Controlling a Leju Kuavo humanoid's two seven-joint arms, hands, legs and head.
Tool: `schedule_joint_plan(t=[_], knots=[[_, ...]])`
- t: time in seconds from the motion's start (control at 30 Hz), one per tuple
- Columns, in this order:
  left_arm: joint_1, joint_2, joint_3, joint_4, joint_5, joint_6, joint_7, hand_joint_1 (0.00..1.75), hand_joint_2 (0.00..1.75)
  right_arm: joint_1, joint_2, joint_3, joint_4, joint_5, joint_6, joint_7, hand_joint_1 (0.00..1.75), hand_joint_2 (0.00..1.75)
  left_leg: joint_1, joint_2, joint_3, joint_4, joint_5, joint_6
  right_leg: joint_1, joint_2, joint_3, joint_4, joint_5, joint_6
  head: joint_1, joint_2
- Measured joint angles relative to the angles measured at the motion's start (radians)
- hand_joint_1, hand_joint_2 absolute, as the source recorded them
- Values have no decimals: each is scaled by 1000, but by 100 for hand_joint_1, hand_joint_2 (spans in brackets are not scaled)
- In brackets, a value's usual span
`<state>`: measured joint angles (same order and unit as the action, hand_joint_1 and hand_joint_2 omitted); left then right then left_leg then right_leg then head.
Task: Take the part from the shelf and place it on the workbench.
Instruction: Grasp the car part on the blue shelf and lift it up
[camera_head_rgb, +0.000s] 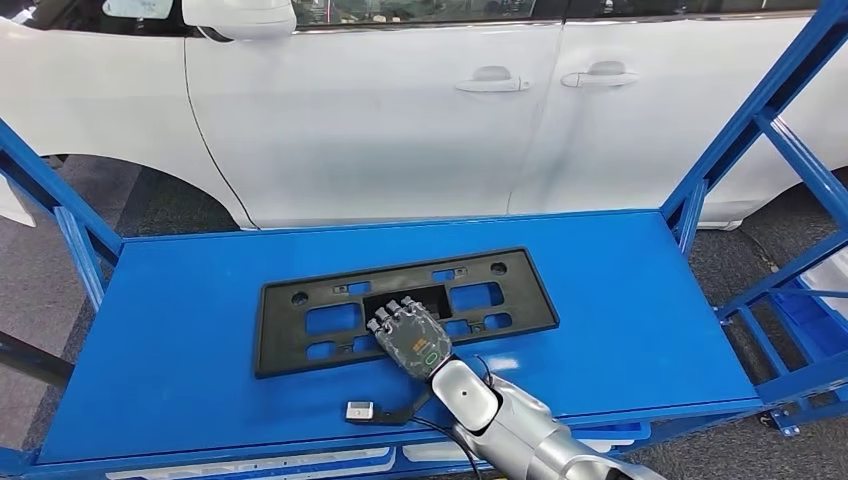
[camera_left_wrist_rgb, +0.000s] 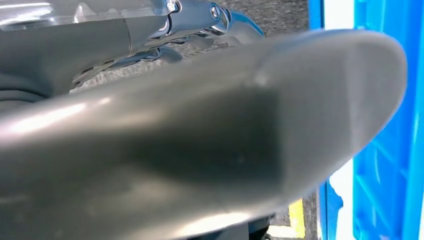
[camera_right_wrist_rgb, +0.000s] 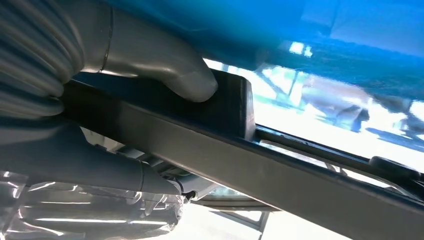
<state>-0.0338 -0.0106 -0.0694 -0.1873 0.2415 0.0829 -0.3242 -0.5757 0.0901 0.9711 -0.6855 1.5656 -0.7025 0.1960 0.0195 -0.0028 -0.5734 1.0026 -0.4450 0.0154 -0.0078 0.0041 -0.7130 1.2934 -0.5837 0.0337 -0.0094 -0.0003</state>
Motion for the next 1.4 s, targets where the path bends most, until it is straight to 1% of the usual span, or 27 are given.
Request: schedule_joint_plan(t=[0.03, 0.07, 0.1, 0.17, 0.2, 0.27, 0.33, 0.4, 0.47, 0.5, 0.53, 0.57, 0.63, 0.67, 0.7, 0.77, 0.83, 0.9, 0.97, 1.0, 1.03, 1.07, 1.13, 1.2, 1.27, 1.33, 1.4], knots=[[1, 0, 0, 0, 0, 0, -11, 0, 87, 0, 0, -2, 1, 0, 0, -2, 175, 175, 0, -1, 1, 0, 0, 0, 0, 0, -1, -1, 14, -1, 0, 0], [1, 0, 0, 0, 0, 0, -23, 0, 131, 0, 0, -6, 1, 0, 0, -5, 175, 175, 0, -2, 3, 0, -1, -1, 0, 0, 17, -42, 44, -4, 0, 0], [1, -1, 0, 0, 0, 0, -36, 0, 175, 1, 0, -12, -1, 0, 0, -10, 175, 175, -1, -3, 5, 0, -2, -2, 1, 0, 50, -112, 83, -10, 0, 0], [0, -2, 2, 0, 4, -2, -61, 0, 175, 6, 0, -30, -16, -1, 0, -32, 175, 175, -4, -4, 7, 2, -4, -8, 7, -1, 112, -245, 132, -22, 0, 0], [1, -2, 4, 0, 7, -3, -69, 0, 175, 12, 0, -44, -30, -4, 0, -49, 175, 175, -5, -5, 7, 2, -5, -13, 10, -1, 127, -279, 140, -27, 0, 0], [3, -3, 9, 0, 12, -3, -79, 0, 175, 32, -4, -79, -79, -23, 0, -87, 175, 175, -6, -5, 7, 0, -6, -24, 13, -1, 129, -291, 140, -36, -1, 0], [4, -3, 16, 0, 15, -3, -84, 0, 175, 53, -9, -125, -152, -63, 0, -136, 175, 175, -4, -3, 4, 10, -17, -35, 8, -2, 134, -302, 146, -46, -2, 0], [5, -3, 22, 0, 21, -3, -86, 0, 175, 70, -12, -180, -241, -139, 0, -203, 175, 175, -1, -3, -30, 89, -65, -42, 3, -4, 140, -311, 150, -55, -5, 0], [6, -4, 27, 0, 28, -6, -88, 0, 175, 93, -17, -243, -346, -271, 0, -307, 175, 175, 1, -2, -92, 222, -126, -49, 5, -4, 140, -311, 149, -60, -7, 0], [8, -4, 31, 0, 32, -9, -90, 0, 175, 107, -20, -275, -405, -366, 0, -374, 175, 175, 2, -2, -116, 269, -139, -52, 6, -4, 140, -309, 148, -60, -7, 0], [9, -4, 35, 0, 35, -12, -96, 0, 175, 121, -23, -305, -463, -475, 0, -443, 175, 175, 2, -2, -123, 280, -131, -54, 6, -4, 140, -307, 146, -59, -7, 0], [10, -4, 40, 0, 38, -13, -104, 0, 175, 133, -26, -331, -522, -596, 1, -512, 175, 175, 3, -2, -112, 253, -105, -55, 6, -3, 140, -303, 143, -57, -7, 0], [10, -4, 49, 0, 45, -10, -128, 0, 175, 154, -35, -375, -648, -844, 9, -631, 175, 175, 4, -2, -54, 126, -37, -55, 4, -1, 140, -292, 134, -49, -7, 0], [10, -4, 53, 0, 49, -2, -136, 0, 175, 163, -40, -391, -713, -968, 24, -686, 175, 175, 3, -2, -29, 71, -18, -51, 5, -1, 137, -285, 129, -45, -6, 0], [9, -5, 58, 0, 55, 7, -141, 0, 175, 169, -45, -404, -776, -1088, 48, -733, 175, 175, 2, -2, -14, 36, -10, -46, 6, 0, 134, -280, 126, -40, -5, 0], [9, -7, 72, 0, 71, 18, -151, 0, 175, 176, -55, -417, -886, -1321, 145, -791, 175, 175, -2, -3, -11, 22, -14, -32, 8, 1, 130, -277, 126, -31, -3, 0], [9, -10, 86, 0, 81, 14, -169, 0, 175, 186, -63, -425, -971, -1493, 256, -798, 175, 175, -1, -2, -8, 15, -10, -17, 5, 1, 130, -273, 119, -20, -2, 0], [7, -12, 96, 0, 84, 12, -181, 0, 175, 199, -71, -430, -1031, -1561, 318, -799, 175, 175, 1, -2, -5, 8, -6, -5, 2, 1, 101, -207, 77, -9, 1, 0], [7, -13, 101, 0, 84, -1, -180, 0, 175, 210, -86, -432, -1070, -1581, 394, -826, 175, 175, 1, -2, -5, 7, -6, 1, 1, 0, 36, -74, 15, -2, 3, 0], [7, -14, 102, 0, 83, -13, -177, 0, 175, 220, -96, -433, -1087, -1597, 460, -847, 175, 175, 0, -2, -5, 8, -6, 2, 0, 0, 7, -19, -1, 0, 3, 0], [8, -14, 102, 0, 83, -25, -172, 0, 175, 233, -105, -436, -1104, -1614, 534, -865, 175, 175, 0, -2, -4, 8, -7, 2, 0, 0, -7, 4, 1, 0, 4, 0], [8, -14, 103, 0, 83, -31, -163, 0, 175, 246, -112, -439, -1122, -1633, 608, -876, 175, 175, 0, -3, -2, 9, -8, 2, 0, 0, -2, -12, 22, -1, 4, 0], [7, -15, 104, 0, 81, -21, -139, 0, 175, 262, -119, -444, -1150, -1660, 725, -882, 175, 175, 0, -4, 1, 11, -10, -1, -1, 0, 55, -140, 93, -8, 4, 0], [6, -16, 104, 0, 79, -2, -115, 0, 175, 262, -124, -445, -1162, -1667, 787, -882, 175, 175, -4, -4, 0, 16, -13, -9, 3, 1, 104, -249, 137, -16, 3, 0], [5, -16, 104, 0, 75, 8, -102, 0, 175, 256, -129, -446, -1163, -1661, 812, -882, 175, 175, -7, -4, -3, 15, -11, -20, 7, 2, 110, -271, 142, -23, 3, 0], [5, -17, 104, 0, 74, 12, -97, 0, 175, 249, -132, -445, -1162, -1657, 822, -882, 175, 175, -7, -4, -5, 16, -14, -31, 2, 0, 108, -279, 151, -36, 2, 0], [5, -17, 105, 0, 74, 18, -90, 0, 175, 237, -133, -443, -1161, -1656, 824, -881, 175, 175, -7, -3, -23, 65, -59, -40, -3, -4, 104, -289, 163, -50, 0, 0]])
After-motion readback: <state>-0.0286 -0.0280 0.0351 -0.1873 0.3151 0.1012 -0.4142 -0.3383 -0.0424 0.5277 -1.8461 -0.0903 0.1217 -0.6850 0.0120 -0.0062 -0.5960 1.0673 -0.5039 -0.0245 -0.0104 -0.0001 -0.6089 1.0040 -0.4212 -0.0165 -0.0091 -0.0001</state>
